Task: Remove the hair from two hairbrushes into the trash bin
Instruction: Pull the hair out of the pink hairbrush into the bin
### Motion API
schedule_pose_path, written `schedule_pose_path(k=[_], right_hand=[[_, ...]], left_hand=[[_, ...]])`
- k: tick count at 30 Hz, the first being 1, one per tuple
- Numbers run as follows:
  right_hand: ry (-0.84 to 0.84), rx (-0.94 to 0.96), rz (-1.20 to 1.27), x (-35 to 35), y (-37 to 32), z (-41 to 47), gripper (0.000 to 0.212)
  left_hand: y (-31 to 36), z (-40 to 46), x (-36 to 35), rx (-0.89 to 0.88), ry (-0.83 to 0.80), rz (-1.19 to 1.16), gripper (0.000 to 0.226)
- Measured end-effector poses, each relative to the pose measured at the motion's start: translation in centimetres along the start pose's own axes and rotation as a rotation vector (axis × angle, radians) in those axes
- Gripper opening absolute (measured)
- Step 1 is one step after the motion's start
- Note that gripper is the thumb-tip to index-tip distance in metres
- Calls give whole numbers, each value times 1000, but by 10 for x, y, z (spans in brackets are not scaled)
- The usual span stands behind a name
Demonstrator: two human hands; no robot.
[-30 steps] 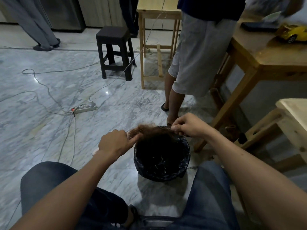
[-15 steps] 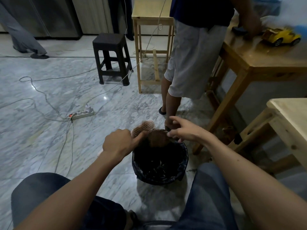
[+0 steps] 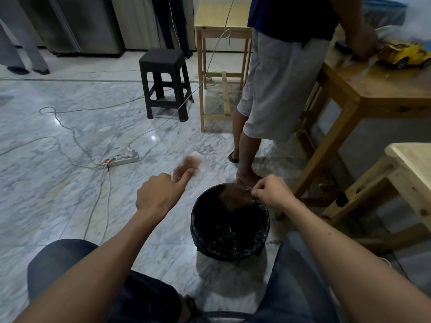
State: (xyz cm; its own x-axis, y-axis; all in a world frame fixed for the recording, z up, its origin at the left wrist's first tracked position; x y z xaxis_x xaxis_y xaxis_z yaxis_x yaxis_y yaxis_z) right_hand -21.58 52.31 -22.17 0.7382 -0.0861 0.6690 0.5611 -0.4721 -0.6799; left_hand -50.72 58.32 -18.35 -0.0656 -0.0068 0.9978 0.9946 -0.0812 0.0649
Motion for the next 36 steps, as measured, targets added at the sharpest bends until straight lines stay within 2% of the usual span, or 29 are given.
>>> schedule_pose_path(k=[3, 5, 8, 11, 13, 16, 17, 20, 24, 28, 32, 34, 35, 36], right_hand=[[-11, -83, -30, 1, 13, 2, 15], [-90, -59, 29, 0, 7, 0, 11], [-249, -14, 243, -5, -15, -3, 61], [-335, 61, 444, -14, -37, -8, 77], [-351, 119, 473, -18, -47, -13, 71], [-295, 161, 546, -21, -51, -20, 17], [-248, 148, 587, -23, -49, -19, 13], [-95, 49, 602, -24, -35, -12, 18], [111, -28, 469, -19, -16, -10, 18], [194, -104, 385, -22, -1, -5, 23], [333, -253, 466, -12, 18, -1, 20], [298, -248, 572, -12, 19, -1, 15], [209, -232, 571, -14, 15, -2, 10], [88, -205, 514, -16, 10, -1, 21]], left_hand=[[-3, 2, 7, 0, 22, 2, 88], [4, -1, 10, -39, 25, 18, 86], [18, -7, 10, -114, 29, 65, 81], [34, -11, 8, -189, 42, 89, 79], [42, -12, 7, -218, 58, 96, 81], [48, -10, 7, -233, 68, 95, 85], [47, -9, 8, -230, 68, 96, 84], [40, -6, 12, -227, 76, 106, 83], [33, -5, 10, -209, 76, 109, 81], [33, -4, 7, -124, 39, 35, 81], [19, 5, 12, -28, 18, 8, 85], [12, 8, 11, -35, -19, 27, 83], [11, 9, 8, -61, -48, 51, 81], [11, 8, 3, -95, -74, 69, 75]])
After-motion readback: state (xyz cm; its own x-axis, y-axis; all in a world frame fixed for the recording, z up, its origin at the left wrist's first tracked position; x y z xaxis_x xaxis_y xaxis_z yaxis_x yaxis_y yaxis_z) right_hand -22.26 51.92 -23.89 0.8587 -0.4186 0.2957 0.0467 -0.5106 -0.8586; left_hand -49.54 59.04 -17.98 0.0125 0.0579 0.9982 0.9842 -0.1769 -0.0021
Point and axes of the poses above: each hand's wrist, its own z-axis towards the middle knuckle, its own x-axis out of the back of the hand, y = z × x, the point moved 2 cm from there along z, towards the middle knuckle, and after that the axes turned 15 degrees about z, right-handed, at the moved point
